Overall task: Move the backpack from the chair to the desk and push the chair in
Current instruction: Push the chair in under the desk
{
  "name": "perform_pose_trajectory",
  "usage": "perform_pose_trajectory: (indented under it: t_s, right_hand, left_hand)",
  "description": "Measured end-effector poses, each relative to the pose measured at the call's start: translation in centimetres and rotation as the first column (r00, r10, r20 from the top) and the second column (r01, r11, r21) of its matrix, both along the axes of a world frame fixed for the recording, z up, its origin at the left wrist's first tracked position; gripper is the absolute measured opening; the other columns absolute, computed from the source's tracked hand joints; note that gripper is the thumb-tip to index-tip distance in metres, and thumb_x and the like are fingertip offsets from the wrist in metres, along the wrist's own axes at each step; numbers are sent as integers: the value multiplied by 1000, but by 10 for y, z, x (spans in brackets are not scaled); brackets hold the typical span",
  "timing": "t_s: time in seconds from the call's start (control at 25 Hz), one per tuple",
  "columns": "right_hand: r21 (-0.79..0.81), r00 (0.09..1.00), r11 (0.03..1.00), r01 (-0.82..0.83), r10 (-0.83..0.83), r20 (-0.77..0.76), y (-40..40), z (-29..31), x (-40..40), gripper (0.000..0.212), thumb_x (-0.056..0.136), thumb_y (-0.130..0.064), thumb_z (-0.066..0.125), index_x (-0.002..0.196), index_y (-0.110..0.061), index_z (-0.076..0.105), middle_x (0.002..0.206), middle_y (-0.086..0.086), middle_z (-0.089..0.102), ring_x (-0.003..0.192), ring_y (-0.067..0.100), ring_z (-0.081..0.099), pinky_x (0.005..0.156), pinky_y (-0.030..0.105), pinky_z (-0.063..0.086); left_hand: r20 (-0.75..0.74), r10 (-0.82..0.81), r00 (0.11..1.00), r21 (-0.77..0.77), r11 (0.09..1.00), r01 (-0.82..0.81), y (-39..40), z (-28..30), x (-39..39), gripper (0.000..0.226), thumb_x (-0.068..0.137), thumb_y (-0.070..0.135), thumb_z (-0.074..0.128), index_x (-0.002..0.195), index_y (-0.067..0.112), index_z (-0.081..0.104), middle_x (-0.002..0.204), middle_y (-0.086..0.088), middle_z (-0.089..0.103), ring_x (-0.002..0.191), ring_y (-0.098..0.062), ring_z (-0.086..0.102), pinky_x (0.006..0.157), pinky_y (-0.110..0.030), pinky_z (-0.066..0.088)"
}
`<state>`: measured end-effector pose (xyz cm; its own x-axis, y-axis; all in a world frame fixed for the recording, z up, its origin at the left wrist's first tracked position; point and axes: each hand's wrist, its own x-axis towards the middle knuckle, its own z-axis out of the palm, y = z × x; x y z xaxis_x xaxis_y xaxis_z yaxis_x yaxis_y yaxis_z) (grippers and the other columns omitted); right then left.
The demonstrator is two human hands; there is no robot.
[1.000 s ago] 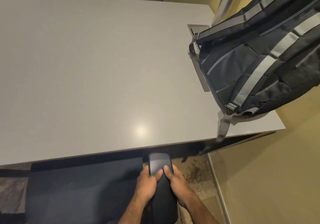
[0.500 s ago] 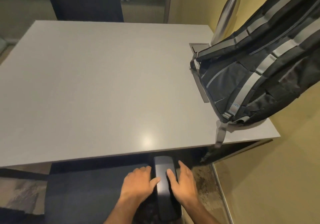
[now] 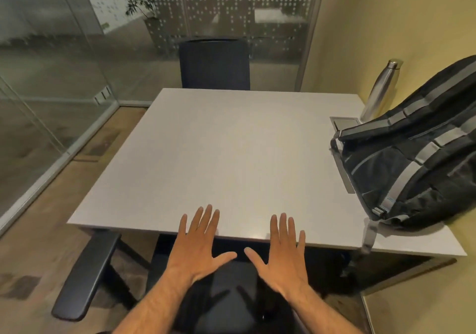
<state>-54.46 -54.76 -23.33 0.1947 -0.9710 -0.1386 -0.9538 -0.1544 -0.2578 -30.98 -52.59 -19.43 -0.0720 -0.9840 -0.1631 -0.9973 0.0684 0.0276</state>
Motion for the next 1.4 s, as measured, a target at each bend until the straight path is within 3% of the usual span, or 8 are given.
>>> perform_pose_trajectory:
  t_s: [0.28,0.6,0.8,0.92,1.0,1.12,1.24,1.4]
  right_hand:
    - [-75,988,986,-149,152,34,2,32,133,112,78,-99,-1,150,-25,-43,162,3,-45,145,21,-51,116,48,-39]
    - [-68,956,957,-282,286,67,44,23,303,110,82,-98,8,156,-26,-28,169,9,-28,153,32,-36,122,57,-24]
    - [-34,939,944,-329,331,96,63,0,364,113,84,-96,13,164,-19,-11,169,8,-22,156,33,-28,122,58,-20]
    - [52,947,954,-297,287,146,68,-21,384,113,83,-97,11,160,-20,-20,167,4,-28,155,27,-32,126,54,-21]
    - [212,942,950,-231,163,294,70,-35,396,115,85,-95,21,161,-19,-19,173,3,-21,159,21,-23,130,46,-12]
    - [529,760,843,-103,-276,588,63,-46,412,109,92,-76,54,166,-19,-3,176,-1,15,160,17,17,124,25,20]
    - [687,608,723,-70,-515,604,55,-60,432,83,99,-51,65,164,-21,21,141,-12,58,123,7,62,100,12,46]
    - [767,350,634,-97,-700,623,58,-75,449,41,103,-28,66,142,-20,53,125,6,74,111,25,75,101,52,60]
  left_hand:
    - [8,87,996,-18,996,-87,12,17,127,122,63,104,-5,150,23,-32,165,-1,-31,153,-23,-28,124,-55,-17]
    - [-6,194,981,21,981,-194,48,5,266,127,56,102,-17,152,20,-30,166,-3,-30,154,-23,-25,125,-56,-15]
    - [-107,320,941,69,947,-314,75,-27,323,125,60,101,-8,151,18,-29,164,-2,-30,155,-21,-24,125,-55,-12]
    - [-174,396,902,145,916,-375,85,-55,343,126,62,101,0,155,19,-25,164,3,-27,156,-18,-20,126,-52,-10]
    - [-323,495,807,235,867,-439,87,-73,351,121,73,96,22,161,21,-13,171,3,-12,159,-18,-8,128,-49,-3]
    - [-642,652,404,434,743,-510,82,-94,353,113,77,85,50,163,23,11,171,-3,20,156,-24,21,127,-48,20]
    - [-734,675,79,571,676,-466,74,-106,348,100,75,85,57,155,27,39,157,-1,47,143,-20,47,120,-46,35]
    - [-758,635,-150,636,668,-386,72,-113,348,65,72,73,73,123,33,69,116,0,78,104,-21,75,98,-52,57]
